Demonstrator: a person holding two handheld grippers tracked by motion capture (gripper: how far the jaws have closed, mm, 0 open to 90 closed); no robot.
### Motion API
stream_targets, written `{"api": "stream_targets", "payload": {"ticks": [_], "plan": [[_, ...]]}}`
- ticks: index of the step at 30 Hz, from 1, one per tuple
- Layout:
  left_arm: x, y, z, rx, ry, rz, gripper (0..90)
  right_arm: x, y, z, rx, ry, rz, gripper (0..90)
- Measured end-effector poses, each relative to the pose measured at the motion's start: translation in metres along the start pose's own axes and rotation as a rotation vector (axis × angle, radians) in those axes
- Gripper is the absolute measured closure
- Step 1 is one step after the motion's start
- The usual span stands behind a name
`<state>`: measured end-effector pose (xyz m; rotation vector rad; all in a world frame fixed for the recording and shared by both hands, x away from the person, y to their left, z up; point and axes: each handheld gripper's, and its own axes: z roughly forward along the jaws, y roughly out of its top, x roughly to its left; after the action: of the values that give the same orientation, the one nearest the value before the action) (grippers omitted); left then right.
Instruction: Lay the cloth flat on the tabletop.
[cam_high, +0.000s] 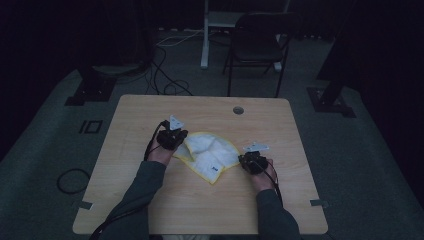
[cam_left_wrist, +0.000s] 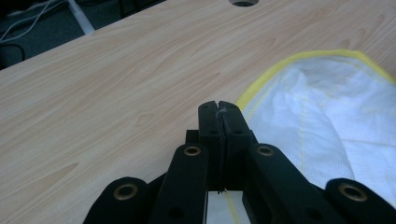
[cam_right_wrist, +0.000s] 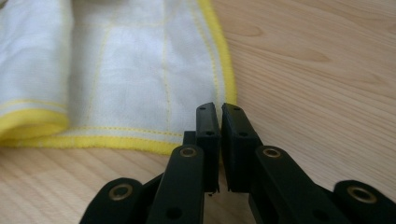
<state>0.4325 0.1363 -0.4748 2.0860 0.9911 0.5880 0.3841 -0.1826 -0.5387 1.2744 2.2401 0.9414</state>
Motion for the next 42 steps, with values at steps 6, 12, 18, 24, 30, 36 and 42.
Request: {"api": "stream_targets", "payload": {"ticks": [6,12,18,24,30,36,42], "plan": [[0.001,0.0,0.001,-0.002,0.002,-0.008,89.8,-0.008,0.006,-0.005,0.011,-0.072,-0.003,86.5],[0.001,-0.001,0.002,0.002,0.002,-0.008,89.8,-0.018,0.018,-0.012,-0.006,-0.107,-0.02,86.5],[-0.002,0.0,0.004,0.007,-0.005,-0.005,89.8,-0.031,0.026,-0.015,-0.009,-0.13,-0.007,86.4],[-0.006,0.003,0.006,0.005,-0.015,0.008,89.8,-0.041,0.03,-0.018,-0.02,-0.167,0.015,85.7],[-0.007,0.003,0.008,0.008,-0.015,0.008,89.8,-0.034,0.027,-0.021,-0.038,-0.139,0.071,68.0],[-0.007,0.003,0.009,0.01,-0.015,0.003,89.8,-0.01,0.02,-0.023,-0.071,-0.065,0.073,62.5],[-0.007,0.003,0.01,0.008,-0.014,-0.005,89.8,0.017,0.015,-0.022,-0.092,0.032,0.041,59.2]]}}
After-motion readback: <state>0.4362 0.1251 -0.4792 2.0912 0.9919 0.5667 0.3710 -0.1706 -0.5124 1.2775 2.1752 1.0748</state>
